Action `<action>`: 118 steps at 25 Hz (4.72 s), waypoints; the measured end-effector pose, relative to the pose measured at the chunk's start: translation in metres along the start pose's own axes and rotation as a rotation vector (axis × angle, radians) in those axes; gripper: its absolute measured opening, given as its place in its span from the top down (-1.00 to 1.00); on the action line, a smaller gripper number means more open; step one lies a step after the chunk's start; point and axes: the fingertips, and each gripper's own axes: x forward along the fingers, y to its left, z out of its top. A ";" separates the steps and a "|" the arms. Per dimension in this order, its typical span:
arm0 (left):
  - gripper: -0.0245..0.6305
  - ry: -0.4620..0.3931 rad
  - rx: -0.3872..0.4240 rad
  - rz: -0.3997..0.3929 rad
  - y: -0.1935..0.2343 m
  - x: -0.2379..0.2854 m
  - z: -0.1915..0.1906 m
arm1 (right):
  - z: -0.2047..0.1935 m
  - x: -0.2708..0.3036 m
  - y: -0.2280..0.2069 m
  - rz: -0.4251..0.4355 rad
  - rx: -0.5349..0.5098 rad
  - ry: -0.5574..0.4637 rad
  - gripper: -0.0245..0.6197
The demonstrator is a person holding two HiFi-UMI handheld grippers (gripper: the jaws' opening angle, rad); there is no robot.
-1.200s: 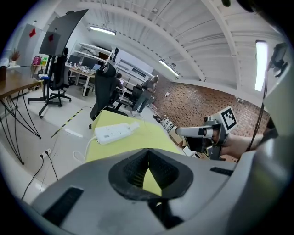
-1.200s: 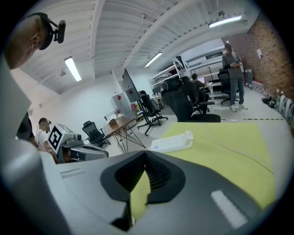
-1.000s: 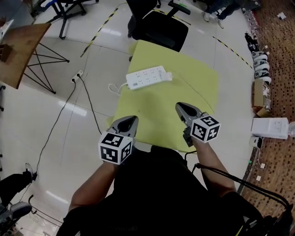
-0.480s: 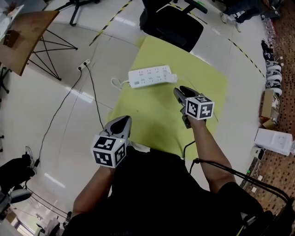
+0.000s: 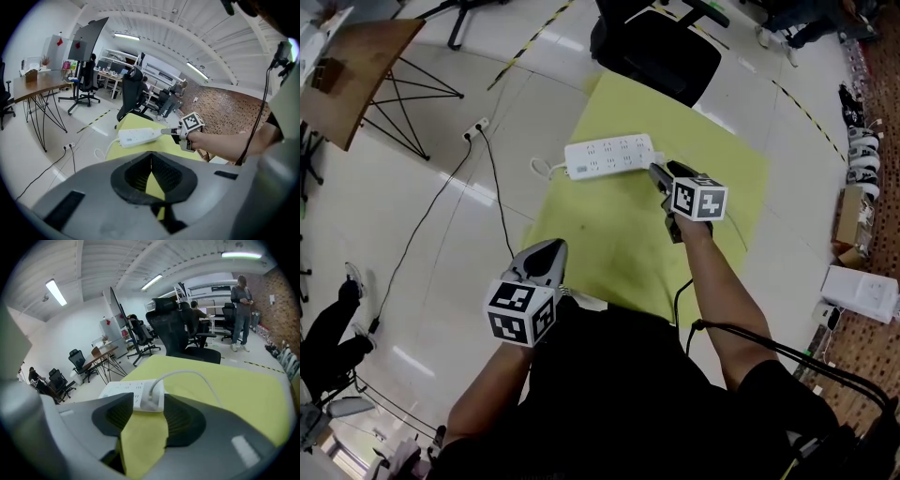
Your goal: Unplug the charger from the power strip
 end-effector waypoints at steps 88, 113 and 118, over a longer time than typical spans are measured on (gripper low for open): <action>0.91 0.038 0.190 -0.274 -0.060 -0.034 -0.035 | -0.174 -0.190 0.043 -0.140 0.322 -0.099 0.66; 0.91 -0.141 0.120 -0.098 -0.244 -0.092 -0.144 | -0.216 -0.388 0.119 0.303 -0.073 -0.319 0.92; 0.91 -0.091 0.110 -0.065 -0.280 -0.100 -0.190 | -0.246 -0.418 0.101 0.331 -0.030 -0.330 0.92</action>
